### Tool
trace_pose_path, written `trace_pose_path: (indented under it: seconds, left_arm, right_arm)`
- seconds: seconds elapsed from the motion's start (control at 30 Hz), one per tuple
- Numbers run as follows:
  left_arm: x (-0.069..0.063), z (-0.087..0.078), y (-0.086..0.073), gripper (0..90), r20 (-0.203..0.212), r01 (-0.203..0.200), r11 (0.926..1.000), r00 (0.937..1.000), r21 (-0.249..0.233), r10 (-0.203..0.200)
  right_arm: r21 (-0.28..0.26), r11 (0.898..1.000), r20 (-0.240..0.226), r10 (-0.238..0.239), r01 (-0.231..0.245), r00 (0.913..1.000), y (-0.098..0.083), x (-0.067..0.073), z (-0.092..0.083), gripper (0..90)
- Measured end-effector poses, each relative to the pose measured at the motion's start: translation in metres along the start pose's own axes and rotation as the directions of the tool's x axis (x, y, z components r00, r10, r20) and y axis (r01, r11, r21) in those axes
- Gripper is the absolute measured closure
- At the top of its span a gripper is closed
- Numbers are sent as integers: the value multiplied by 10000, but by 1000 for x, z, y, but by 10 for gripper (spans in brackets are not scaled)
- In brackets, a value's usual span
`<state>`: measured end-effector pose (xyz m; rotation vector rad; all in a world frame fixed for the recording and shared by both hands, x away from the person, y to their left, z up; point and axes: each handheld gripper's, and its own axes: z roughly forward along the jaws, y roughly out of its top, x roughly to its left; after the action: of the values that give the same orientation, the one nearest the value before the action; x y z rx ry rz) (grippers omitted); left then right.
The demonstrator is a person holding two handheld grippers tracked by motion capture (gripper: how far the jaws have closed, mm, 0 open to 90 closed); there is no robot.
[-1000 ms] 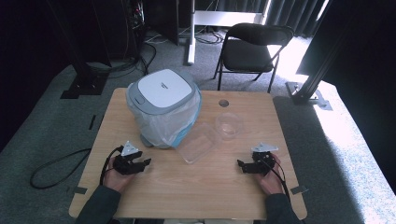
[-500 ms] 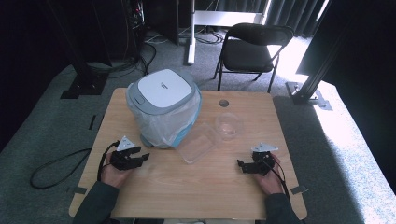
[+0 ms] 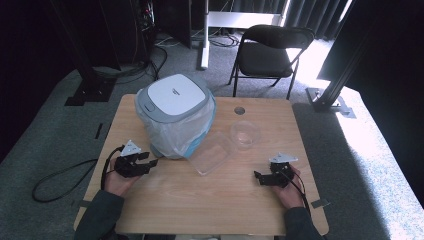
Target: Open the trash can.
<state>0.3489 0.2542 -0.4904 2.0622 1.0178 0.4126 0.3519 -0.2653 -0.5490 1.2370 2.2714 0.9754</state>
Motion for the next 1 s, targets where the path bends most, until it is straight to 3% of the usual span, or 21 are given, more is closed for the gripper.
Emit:
trace_pose_path:
  seconds: [1.0]
  left_arm:
    - [13, -29, 35, 450, -203, -301, 9984, 9994, -489, 291]
  right_arm:
    - [-67, 9999, 118, 118, -117, 9999, 1, 2, 1, 168]
